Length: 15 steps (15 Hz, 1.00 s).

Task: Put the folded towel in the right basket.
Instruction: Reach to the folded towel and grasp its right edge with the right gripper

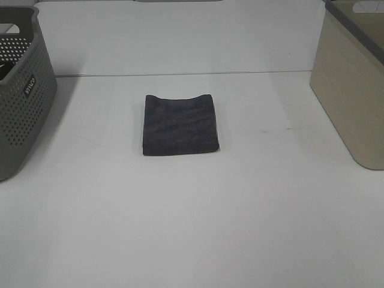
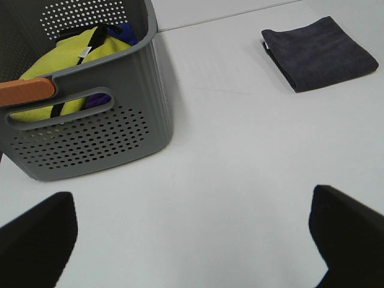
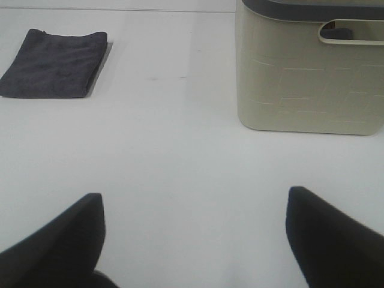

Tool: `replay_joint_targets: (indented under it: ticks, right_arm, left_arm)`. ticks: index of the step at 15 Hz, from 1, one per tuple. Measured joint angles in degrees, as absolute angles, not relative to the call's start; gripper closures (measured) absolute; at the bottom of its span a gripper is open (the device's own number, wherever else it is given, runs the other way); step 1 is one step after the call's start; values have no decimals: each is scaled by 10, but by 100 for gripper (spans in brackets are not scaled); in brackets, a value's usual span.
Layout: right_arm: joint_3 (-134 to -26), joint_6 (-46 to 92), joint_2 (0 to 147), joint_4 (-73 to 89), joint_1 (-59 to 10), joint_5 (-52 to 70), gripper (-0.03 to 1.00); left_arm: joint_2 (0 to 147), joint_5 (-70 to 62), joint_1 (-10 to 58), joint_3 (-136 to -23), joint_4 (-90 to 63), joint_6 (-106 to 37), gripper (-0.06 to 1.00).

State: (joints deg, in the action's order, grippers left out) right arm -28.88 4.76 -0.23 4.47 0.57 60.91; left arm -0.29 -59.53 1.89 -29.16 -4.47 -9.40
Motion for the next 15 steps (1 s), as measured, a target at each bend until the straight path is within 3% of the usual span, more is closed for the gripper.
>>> replay_joint_targets:
  ticks: [15]
  right_arm:
    - [-289, 48, -2, 45, 6, 609, 20]
  left_arm:
    - [-3, -595, 19, -292, -45, -94, -4]
